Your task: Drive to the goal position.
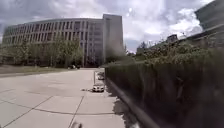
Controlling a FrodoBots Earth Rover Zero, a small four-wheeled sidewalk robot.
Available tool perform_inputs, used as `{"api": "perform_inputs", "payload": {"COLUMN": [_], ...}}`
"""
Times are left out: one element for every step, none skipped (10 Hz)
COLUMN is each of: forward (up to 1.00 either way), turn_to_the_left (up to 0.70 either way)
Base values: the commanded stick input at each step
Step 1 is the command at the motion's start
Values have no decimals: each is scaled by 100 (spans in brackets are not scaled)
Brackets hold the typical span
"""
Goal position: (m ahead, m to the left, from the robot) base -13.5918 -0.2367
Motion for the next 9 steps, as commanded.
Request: {"api": "perform_inputs", "payload": {"forward": [6,6,6,6,6,6,6,6,6], "turn_to_the_left": [0,0,0,0,0,0,0,0,0]}}
